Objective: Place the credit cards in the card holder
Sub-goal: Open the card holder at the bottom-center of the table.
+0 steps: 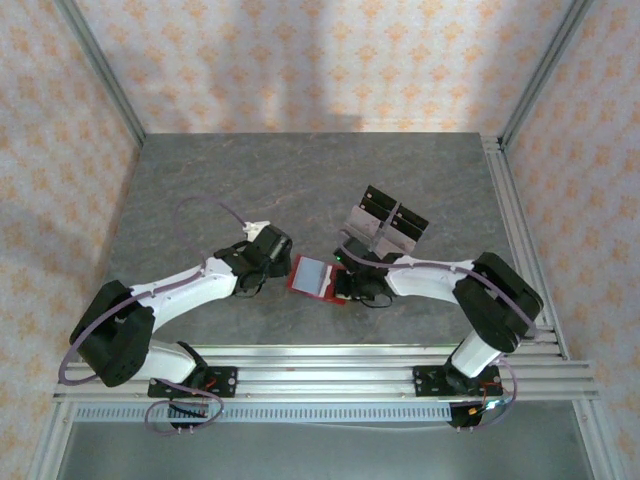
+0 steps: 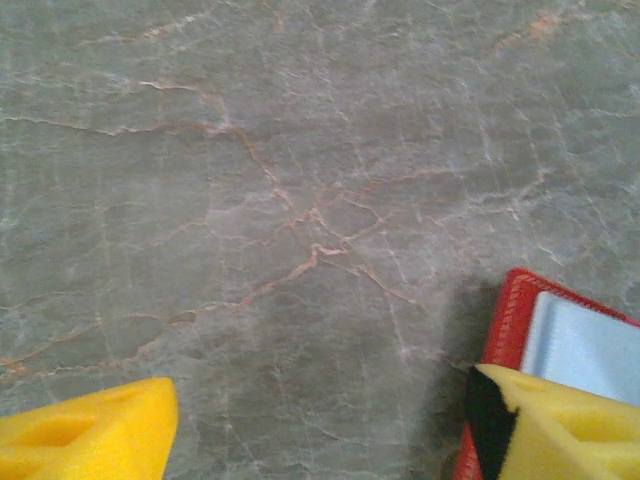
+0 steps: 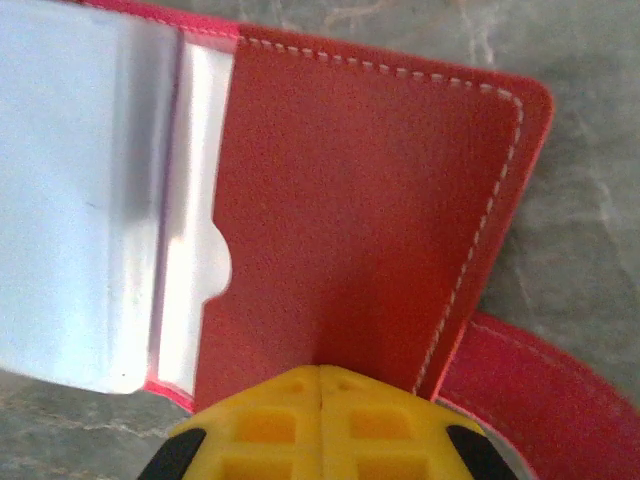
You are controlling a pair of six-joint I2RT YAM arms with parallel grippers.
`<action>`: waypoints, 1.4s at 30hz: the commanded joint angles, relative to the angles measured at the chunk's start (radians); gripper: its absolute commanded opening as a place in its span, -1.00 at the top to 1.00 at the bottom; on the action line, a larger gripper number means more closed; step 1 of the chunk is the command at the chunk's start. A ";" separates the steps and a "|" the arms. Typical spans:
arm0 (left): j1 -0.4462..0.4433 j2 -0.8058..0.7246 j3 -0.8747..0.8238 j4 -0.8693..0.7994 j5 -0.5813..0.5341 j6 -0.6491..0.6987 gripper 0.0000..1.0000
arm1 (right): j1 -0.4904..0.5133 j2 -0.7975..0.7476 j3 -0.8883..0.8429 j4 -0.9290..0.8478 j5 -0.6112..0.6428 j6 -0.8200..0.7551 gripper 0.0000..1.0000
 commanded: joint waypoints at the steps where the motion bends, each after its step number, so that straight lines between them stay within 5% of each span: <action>1: 0.007 -0.006 0.000 0.042 0.090 0.054 -0.60 | -0.029 0.049 -0.048 0.054 0.026 -0.015 1.00; 20: 0.143 0.138 -0.051 0.307 0.432 -0.012 -0.38 | -0.055 0.135 -0.070 0.086 0.029 -0.039 1.00; 42: 0.143 0.201 -0.095 0.472 0.552 -0.066 0.00 | -0.061 0.152 -0.082 0.104 0.030 -0.039 1.00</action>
